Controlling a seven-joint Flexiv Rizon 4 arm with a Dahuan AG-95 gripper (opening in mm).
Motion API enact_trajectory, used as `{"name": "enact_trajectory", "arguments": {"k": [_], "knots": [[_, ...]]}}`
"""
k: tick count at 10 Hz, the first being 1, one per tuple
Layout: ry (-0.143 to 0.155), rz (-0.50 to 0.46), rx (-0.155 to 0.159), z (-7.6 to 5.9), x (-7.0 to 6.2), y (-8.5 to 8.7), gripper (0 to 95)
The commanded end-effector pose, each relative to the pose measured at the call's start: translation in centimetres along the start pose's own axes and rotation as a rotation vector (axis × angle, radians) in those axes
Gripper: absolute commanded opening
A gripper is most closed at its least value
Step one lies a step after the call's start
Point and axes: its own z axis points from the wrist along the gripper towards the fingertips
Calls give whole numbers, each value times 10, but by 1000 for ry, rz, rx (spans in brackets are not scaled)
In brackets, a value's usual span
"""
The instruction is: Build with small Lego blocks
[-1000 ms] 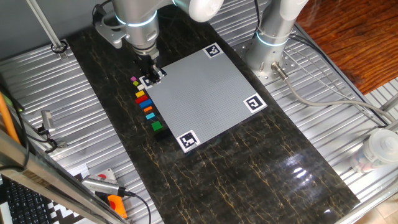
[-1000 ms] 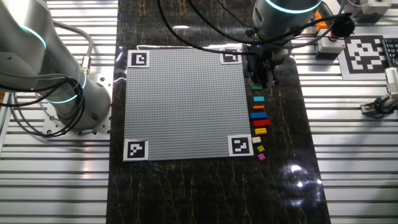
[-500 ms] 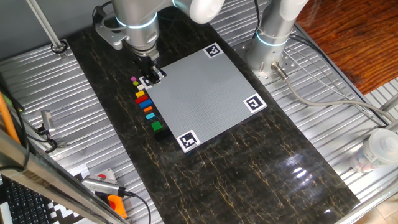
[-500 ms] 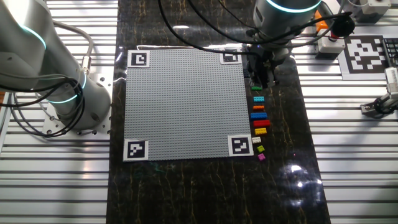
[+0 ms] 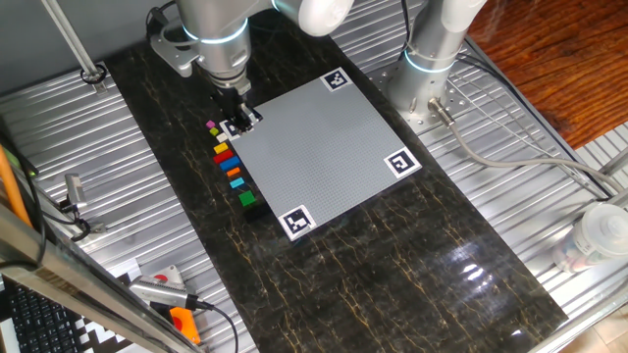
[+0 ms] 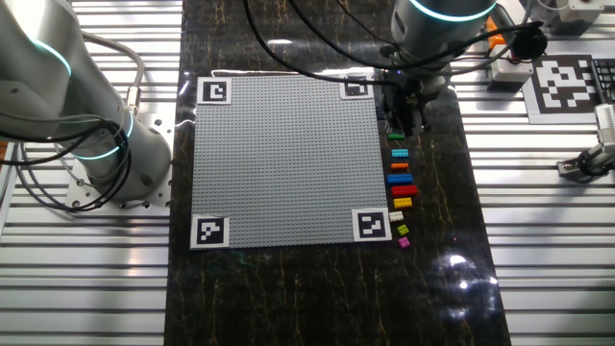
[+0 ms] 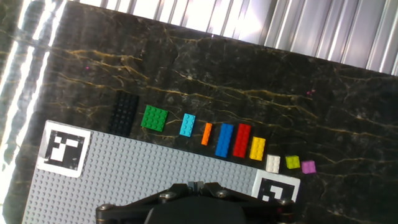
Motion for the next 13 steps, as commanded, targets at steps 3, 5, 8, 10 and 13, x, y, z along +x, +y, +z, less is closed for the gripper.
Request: {"name": "enact_trajectory", "arguments": {"k": [3, 5, 8, 10, 13], "knots": [[-16, 13, -7, 0, 0, 0, 0], [-28, 9, -20, 0, 0, 0, 0], [-19, -7, -12, 0, 0, 0, 0], [-19, 0, -15, 0, 0, 0, 0], [-41, -43, -46, 0, 0, 0, 0]]}}
